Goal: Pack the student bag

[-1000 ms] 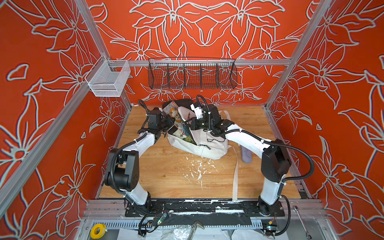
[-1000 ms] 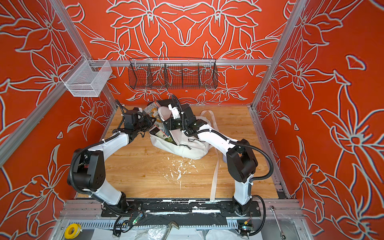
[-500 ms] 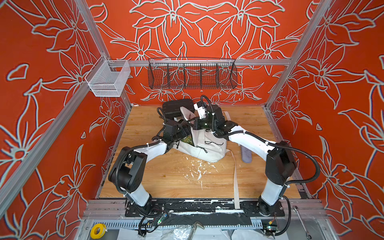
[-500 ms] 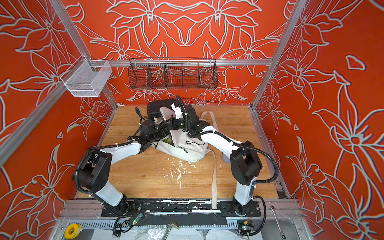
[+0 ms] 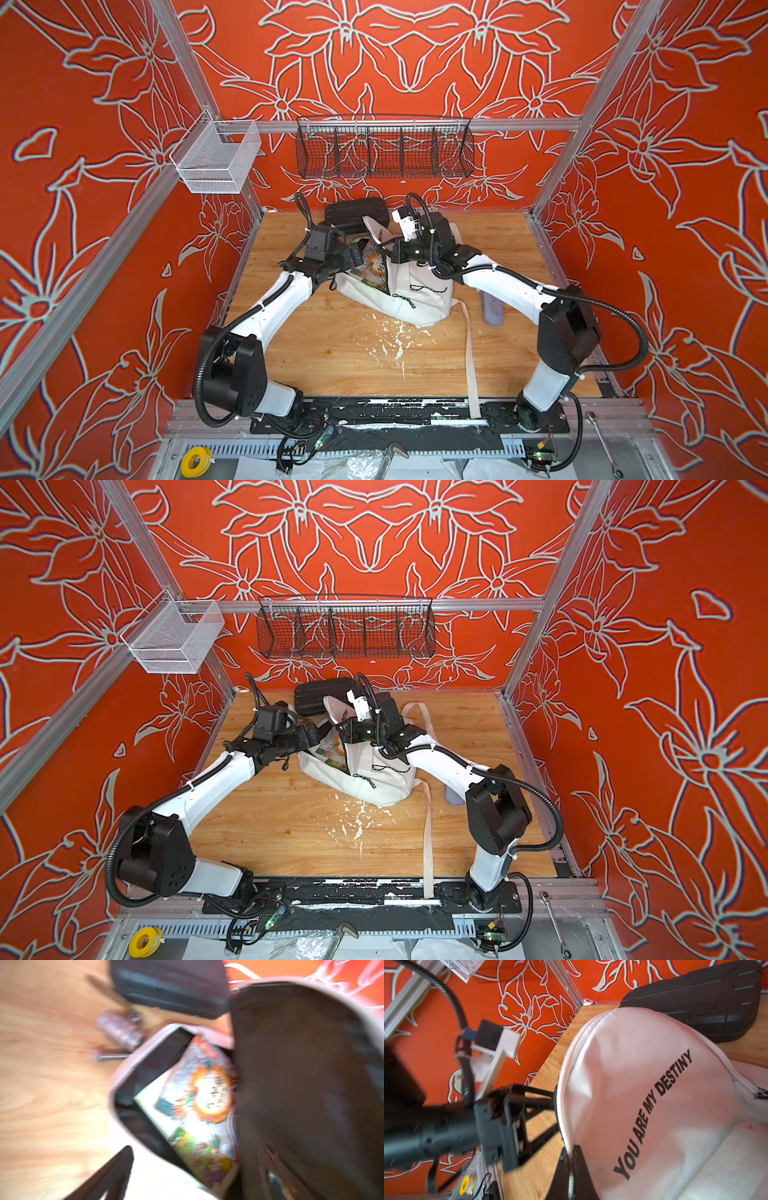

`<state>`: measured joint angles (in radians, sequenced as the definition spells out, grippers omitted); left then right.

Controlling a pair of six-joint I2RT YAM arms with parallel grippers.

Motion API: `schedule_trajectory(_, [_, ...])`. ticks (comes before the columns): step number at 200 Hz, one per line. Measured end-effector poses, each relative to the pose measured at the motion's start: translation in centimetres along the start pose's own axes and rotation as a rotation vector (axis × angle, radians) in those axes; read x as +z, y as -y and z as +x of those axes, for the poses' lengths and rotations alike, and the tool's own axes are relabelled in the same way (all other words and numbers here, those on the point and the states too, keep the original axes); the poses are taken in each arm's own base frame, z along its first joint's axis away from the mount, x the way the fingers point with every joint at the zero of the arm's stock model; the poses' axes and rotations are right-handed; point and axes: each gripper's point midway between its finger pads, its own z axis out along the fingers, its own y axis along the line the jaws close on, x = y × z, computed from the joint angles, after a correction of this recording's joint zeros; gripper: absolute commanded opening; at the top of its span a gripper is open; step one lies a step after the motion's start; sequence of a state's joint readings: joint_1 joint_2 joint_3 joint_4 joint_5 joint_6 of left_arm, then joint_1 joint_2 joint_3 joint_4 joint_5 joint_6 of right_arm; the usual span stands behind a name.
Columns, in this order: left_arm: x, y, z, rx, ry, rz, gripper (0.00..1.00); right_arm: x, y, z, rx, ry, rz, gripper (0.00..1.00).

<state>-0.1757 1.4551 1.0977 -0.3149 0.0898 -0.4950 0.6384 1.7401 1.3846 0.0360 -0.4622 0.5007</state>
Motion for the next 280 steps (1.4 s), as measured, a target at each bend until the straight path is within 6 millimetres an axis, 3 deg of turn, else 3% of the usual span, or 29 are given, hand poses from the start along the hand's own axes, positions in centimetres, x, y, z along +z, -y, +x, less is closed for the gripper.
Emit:
schedule_trajectory(29, [2.5,-3.7,-0.4,-0.054,-0.131,-0.054,0.8,-0.9,0.0,1.0,-0.039,-0.001,-0.009,0.0])
schedule_trajectory(45, [4.9,-3.6,-1.0,-0.03,-0.22,-0.054,0.73,-1.5,-0.2,1.5,-0.062,-0.003,-0.017,0.0])
schedule_trajectory(68, [8.4,-3.2,-1.2,0.007,-0.312,-0.047,0.71,-2.3,-0.5,2.2,-0.092,-0.008,-0.03,0.0])
schedule_trajectory(103, [10.6,-4.7,0.9,0.025,-0.435,-0.088,0.74,-3.3,-0.4,3.2,-0.119,-0.015,-0.027,0.0])
schedule_trajectory(153, [10.5,-6.5,2.3,0.022,-0.51,-0.122,0.74,-4.3,0.0,3.7,-0.179,-0.027,0.012,0.0])
schedule_trajectory(168, [11.2,-6.7,2.6,0.016,-0.527,-0.108,0.6,-4.3,0.1,4.2,-0.192,-0.037,0.008,0.0])
schedule_trajectory(211, [12.0,-6.3,3.9,0.014,-0.575,-0.043,0.0,-3.1,0.4,6.0,-0.199,-0.105,-0.044,0.0])
schedule_trajectory(245, [11.0,-4.3,3.0,0.019,-0.545,0.034,0.0,-2.3,1.6,7.5,-0.193,-0.157,-0.027,0.0])
schedule_trajectory(280, [6.2,0.4,0.3,0.078,-0.432,0.128,0.0,-2.1,1.6,6.7,-0.195,-0.148,-0.005,0.0])
